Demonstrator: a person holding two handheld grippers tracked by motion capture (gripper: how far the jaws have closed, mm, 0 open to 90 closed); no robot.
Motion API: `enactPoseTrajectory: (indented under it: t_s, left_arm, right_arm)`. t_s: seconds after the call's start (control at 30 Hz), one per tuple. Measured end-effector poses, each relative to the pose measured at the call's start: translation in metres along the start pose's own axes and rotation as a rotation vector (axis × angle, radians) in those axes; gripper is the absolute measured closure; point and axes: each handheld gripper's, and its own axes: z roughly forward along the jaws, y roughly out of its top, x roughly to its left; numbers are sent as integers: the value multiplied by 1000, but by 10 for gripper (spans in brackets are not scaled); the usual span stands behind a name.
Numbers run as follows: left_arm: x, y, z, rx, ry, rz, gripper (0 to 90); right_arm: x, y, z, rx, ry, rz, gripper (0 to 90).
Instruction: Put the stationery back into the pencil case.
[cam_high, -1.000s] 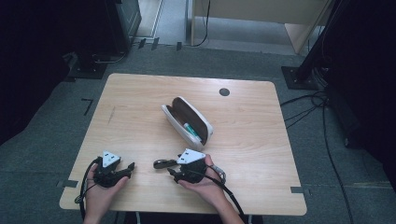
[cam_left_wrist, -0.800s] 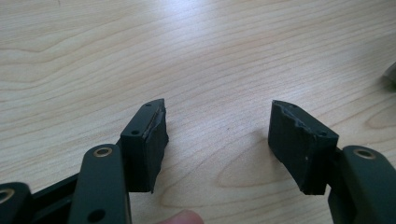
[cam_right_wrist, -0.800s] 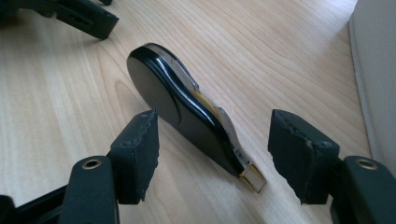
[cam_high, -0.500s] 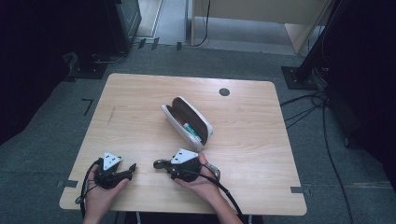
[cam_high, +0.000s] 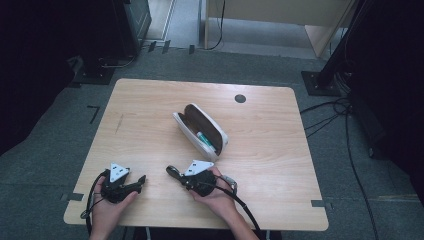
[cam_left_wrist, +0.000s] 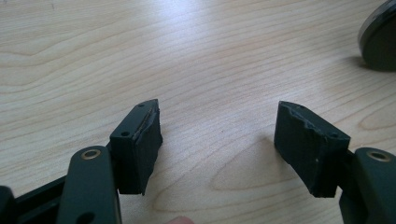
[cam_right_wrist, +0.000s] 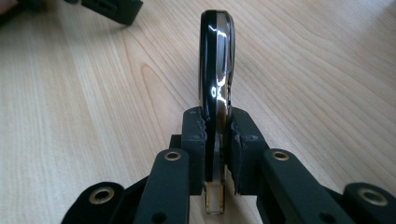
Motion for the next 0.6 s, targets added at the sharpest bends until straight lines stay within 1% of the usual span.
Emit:
enactPoseTrajectory:
  t_s: [0.1,0.23,0.27,0.37,0.47,0.6]
  left_arm:
    - [-1,0,0,4,1,10,296]
    - [-1,0,1,5,-4,13,279]
    - [-2,0,1,5,-5,13,273]
    - [-2,1,1,12,-12,17,231]
    - [-3,1,2,27,5,24,172]
    - [-3,1,3,34,16,18,133]
  right_arm:
    - [0,3,-5,-15,4,16,784]
    - [1,6,-15,-39,-11,14,784]
    - [1,7,-17,-39,-11,24,784]
    - [0,11,-26,-56,-17,27,784]
    - [0,14,-33,-72,-22,26,784]
    - [-1,20,-43,-87,-34,29,784]
